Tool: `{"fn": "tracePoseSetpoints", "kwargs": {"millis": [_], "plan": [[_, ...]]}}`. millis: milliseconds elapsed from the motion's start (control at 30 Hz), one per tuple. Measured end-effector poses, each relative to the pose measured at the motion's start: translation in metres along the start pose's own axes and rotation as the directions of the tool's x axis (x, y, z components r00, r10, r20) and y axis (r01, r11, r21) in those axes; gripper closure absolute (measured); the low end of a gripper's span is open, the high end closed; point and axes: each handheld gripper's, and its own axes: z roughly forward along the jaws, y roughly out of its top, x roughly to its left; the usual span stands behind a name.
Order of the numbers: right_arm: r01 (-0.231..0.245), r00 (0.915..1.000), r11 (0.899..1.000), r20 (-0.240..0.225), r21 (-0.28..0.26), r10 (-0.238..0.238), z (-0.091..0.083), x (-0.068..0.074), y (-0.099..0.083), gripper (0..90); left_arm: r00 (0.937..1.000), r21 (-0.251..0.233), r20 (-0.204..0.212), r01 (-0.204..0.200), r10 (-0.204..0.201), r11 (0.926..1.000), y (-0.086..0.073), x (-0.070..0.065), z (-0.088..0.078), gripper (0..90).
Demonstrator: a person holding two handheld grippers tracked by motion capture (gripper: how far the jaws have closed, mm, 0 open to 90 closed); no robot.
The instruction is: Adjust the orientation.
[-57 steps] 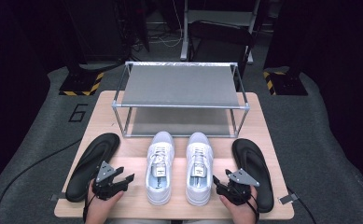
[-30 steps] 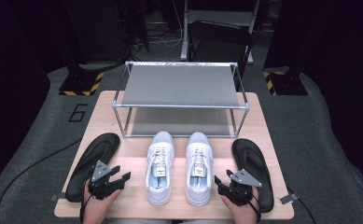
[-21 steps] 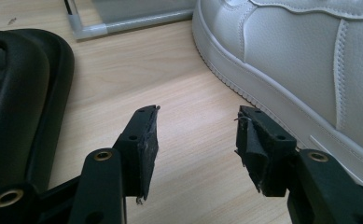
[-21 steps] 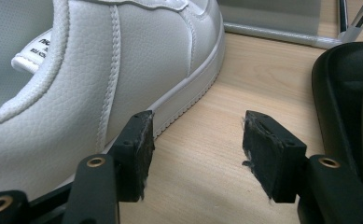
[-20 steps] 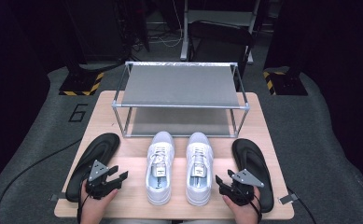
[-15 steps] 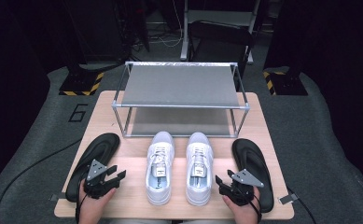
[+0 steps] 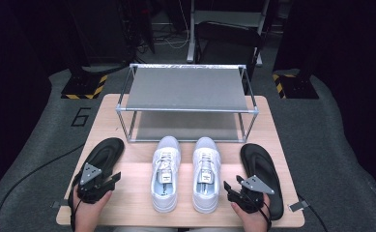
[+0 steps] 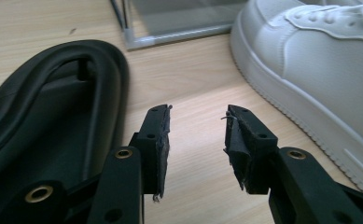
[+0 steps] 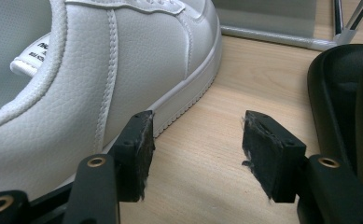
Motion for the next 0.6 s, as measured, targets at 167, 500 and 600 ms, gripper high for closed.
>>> {"fn": "tracePoseSetpoints", "kwargs": {"millis": [167,500,600], "plan": [[-0.006,1.0,1.0,0.002,-0.005,0.006,0.0,0.0,0.0,43.2,0.9997,0.004,-0.025,0.006,-0.005,1.0,0.0,0.008,-0.002,60.4],[-0.017,0.9998,1.0,-0.007,-0.008,0.017,0.0,-0.001,-0.001,42.9,0.9979,0.018,-0.065,0.003,-0.001,0.9998,-0.001,0.024,-0.006,67.8],[-0.018,0.9998,1.0,-0.006,-0.006,0.018,0.0,-0.001,-0.001,42.9,0.9972,0.011,-0.075,0.001,0.0,0.9999,0.002,0.028,-0.009,68.5]]}}
